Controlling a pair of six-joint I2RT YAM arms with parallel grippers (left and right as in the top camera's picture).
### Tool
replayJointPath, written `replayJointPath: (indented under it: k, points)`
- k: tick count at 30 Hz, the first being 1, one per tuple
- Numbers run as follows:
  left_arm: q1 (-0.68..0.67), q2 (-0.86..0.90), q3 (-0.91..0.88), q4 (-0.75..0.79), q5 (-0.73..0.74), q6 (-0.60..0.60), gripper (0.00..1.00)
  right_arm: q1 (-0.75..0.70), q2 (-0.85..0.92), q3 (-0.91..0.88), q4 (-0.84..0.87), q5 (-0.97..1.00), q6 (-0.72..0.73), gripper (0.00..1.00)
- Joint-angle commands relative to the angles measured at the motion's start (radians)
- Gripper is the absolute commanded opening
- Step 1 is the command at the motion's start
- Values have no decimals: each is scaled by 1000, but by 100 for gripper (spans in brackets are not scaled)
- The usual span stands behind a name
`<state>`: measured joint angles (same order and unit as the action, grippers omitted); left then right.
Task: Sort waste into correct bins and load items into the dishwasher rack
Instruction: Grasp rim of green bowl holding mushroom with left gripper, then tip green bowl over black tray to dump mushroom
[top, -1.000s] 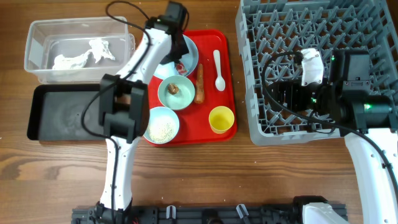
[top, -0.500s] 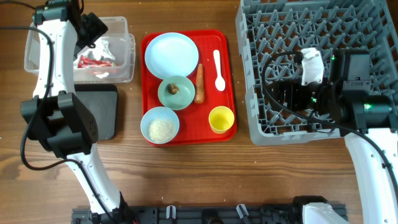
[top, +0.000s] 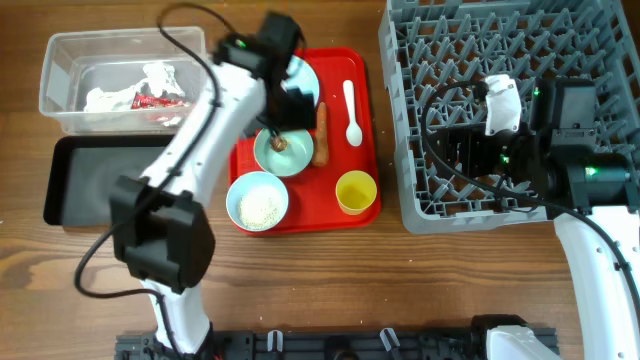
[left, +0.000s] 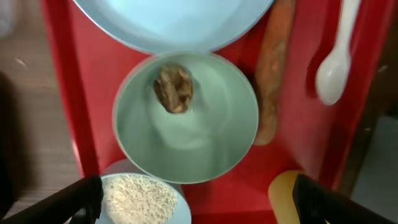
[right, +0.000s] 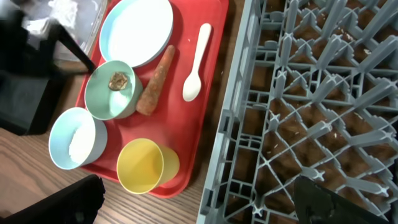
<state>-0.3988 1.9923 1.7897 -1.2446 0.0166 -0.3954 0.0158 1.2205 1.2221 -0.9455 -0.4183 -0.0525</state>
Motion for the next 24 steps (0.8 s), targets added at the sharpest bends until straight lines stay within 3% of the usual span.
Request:
replayJointPath:
  k: [1,3,7,10,13,16,17,24]
  points:
    - [-58,5,-109,63,-18,113,93,-2,2,19,2,3,1,100]
    - [-91,5,-161,105,-19,187,88,-2,2,19,0,3,3,100]
    - [-93,5,-264,208,-52,187,78,-2,2,19,-10,3,3,100]
    - [-93,5,-343,289,-52,187,45,-2,2,19,-10,3,3,100]
    - [-93,5,-363,319,-52,187,30,-2,2,19,-12,3,3,100]
    - [-94,5,-363,340,-51,186,8,-2,2,19,-13,3,3,100]
    - [-94,5,-363,344,-51,185,4,-2,2,19,-13,3,3,100]
    - [-94,-12,-299,344,28,182,4,-2,2,19,-13,3,2,100]
